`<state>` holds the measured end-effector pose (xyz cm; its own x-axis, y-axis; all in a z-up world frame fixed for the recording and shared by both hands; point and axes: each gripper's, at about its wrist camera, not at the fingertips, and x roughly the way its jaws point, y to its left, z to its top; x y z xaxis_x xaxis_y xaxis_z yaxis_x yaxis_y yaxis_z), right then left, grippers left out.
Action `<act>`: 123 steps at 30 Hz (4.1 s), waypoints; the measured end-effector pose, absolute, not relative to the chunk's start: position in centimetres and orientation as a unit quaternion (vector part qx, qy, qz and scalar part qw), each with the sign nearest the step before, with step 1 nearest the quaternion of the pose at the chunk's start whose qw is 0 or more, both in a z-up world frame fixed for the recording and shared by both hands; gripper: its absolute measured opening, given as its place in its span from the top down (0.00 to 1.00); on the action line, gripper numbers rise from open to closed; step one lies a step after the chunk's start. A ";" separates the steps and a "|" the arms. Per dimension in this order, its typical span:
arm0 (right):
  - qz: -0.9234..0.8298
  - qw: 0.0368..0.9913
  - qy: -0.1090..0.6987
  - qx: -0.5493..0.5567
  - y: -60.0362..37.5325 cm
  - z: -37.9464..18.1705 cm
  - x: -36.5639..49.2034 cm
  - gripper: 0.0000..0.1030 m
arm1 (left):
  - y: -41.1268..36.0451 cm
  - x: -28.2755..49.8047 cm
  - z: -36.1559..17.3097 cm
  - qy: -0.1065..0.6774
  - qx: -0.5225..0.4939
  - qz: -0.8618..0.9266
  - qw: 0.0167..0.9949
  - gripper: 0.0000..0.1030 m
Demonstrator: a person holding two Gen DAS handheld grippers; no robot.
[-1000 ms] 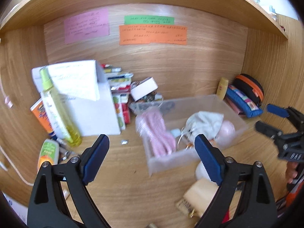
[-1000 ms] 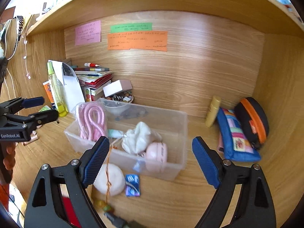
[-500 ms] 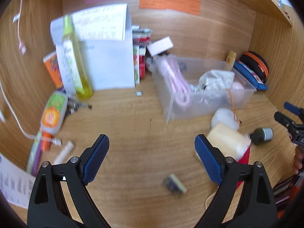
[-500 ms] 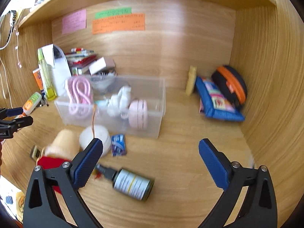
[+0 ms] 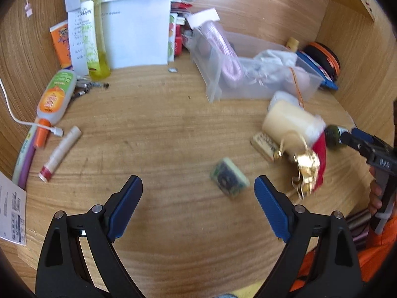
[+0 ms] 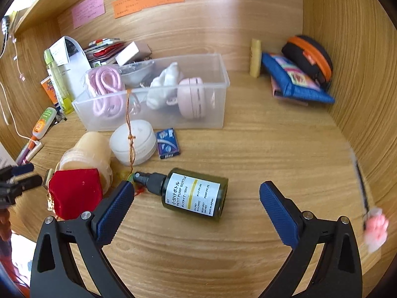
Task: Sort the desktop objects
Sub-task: 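Move both grippers back to the green spray bottle and small green box, then grasp the small green box with the left gripper while the right gripper grasps the green spray bottle, then carry both items over the clear box and open both grippers to drop them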
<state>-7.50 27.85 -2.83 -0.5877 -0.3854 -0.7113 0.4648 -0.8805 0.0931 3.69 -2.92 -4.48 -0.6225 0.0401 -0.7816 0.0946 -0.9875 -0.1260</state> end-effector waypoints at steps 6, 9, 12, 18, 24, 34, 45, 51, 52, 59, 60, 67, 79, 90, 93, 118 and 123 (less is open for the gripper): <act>-0.880 0.240 0.041 0.407 27.3 -3.8 -7.6 0.02 | -1.6 3.7 -5.2 0.034 0.434 -0.900 0.005 0.11; -0.881 0.232 0.045 0.409 27.0 -4.2 -7.5 0.02 | -1.1 3.2 -5.3 0.022 0.432 -0.902 -0.007 0.24; -0.882 0.225 0.047 0.411 26.9 -4.5 -7.6 0.02 | -1.2 2.6 -5.7 0.018 0.438 -0.899 -0.007 0.30; -0.880 0.231 0.039 0.413 26.8 -4.8 -8.2 0.04 | -1.6 1.5 -5.8 0.027 0.442 -0.896 -0.015 0.35; -0.877 0.234 0.035 0.418 26.6 -5.1 -8.8 0.20 | -1.1 0.6 -5.9 0.013 0.439 -0.898 -0.014 0.48; -0.880 0.232 0.014 0.413 27.5 -4.8 -9.4 0.25 | -2.2 0.3 -5.8 0.048 0.428 -0.903 0.009 0.65; -0.897 0.237 0.017 0.372 28.2 -1.8 -9.9 0.25 | -3.6 -0.5 -2.9 0.104 0.382 -0.917 0.039 0.65; -0.905 0.244 0.019 0.347 27.7 0.0 -10.5 0.25 | -3.7 -1.5 -0.3 0.119 0.343 -0.931 0.041 0.65; -0.907 0.246 0.020 0.342 27.7 0.3 -10.6 0.25 | -3.7 -1.6 0.0 0.119 0.338 -0.933 0.040 0.65; -0.907 0.267 0.023 0.324 26.1 1.9 -12.0 0.25 | -2.9 -3.6 2.4 0.121 0.309 -0.943 0.013 0.65; -0.907 0.271 0.023 0.322 25.9 2.1 -12.2 0.25 | -2.8 -3.9 2.7 0.118 0.308 -0.944 0.013 0.65; -0.907 0.294 0.035 0.298 23.9 3.8 -13.3 0.25 | -1.5 -7.0 4.4 0.104 0.297 -0.949 0.002 0.65; -0.900 0.322 0.060 0.288 20.5 5.1 -16.0 0.25 | 0.0 -12.3 4.3 0.096 0.317 -0.944 -0.002 0.65; -0.886 0.326 0.077 0.321 19.0 1.6 -17.9 0.25 | 1.3 -15.2 1.0 0.108 0.355 -0.928 -0.033 0.65; -0.890 0.315 0.100 0.314 18.5 1.3 -17.4 0.25 | 1.4 -15.4 0.4 0.107 0.363 -0.925 -0.035 0.65; -0.893 0.298 0.136 0.309 17.7 0.7 -17.0 0.20 | 2.2 -14.5 0.5 0.081 0.359 -0.930 -0.026 0.55; -0.897 0.293 0.128 0.306 18.7 1.8 -16.4 0.20 | 1.9 -13.8 1.4 0.079 0.343 -0.936 -0.031 0.50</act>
<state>-16.44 18.69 1.85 -0.6401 -0.4477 -0.6244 0.6042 -0.7953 -0.0492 -13.77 1.92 1.37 -0.7630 0.1121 -0.6366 -0.0031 -0.9855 -0.1698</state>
